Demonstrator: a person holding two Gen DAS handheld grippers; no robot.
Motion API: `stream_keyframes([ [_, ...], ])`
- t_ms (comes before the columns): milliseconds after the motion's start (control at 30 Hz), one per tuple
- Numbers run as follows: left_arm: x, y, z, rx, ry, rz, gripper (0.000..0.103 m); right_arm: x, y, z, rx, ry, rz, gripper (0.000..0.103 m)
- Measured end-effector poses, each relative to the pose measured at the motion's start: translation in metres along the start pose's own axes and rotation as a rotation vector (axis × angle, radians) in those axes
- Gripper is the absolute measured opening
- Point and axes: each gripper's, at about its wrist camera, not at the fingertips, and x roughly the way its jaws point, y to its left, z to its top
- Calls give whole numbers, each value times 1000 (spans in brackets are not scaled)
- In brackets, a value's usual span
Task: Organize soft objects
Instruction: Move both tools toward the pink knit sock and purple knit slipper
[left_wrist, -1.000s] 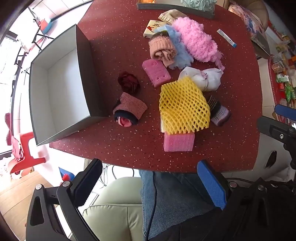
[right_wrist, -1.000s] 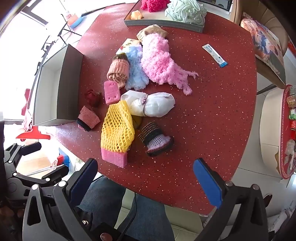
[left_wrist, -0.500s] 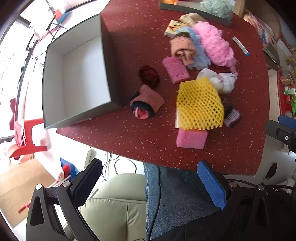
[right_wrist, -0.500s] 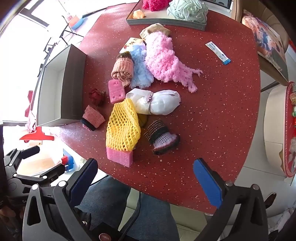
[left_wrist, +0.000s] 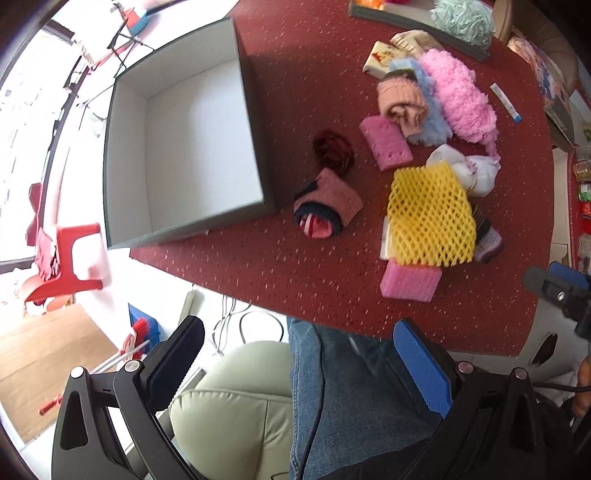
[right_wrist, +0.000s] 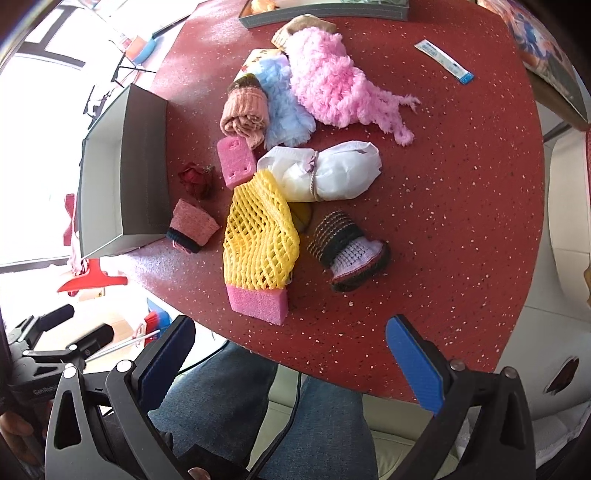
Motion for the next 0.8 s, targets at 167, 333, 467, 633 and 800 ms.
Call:
stream_keyframes([
  [167,-2,-16,35,93,-31,-31,103,3,-4,0,55,-10,-16,103],
  [333,11,-28,67,186,-44,-78,103,15,-7,-5,146,-2,-41,103],
  [467,29,-33,85,238,-56,-106,103,28,-10,-13,238,7,-72,103],
  [633,50,-28,96,261,-58,-143,103,38,-8,-20,314,-6,-109,103],
  [800,59,-23,94,291,-66,-144,103,40,2,-24,349,-24,-144,103],
])
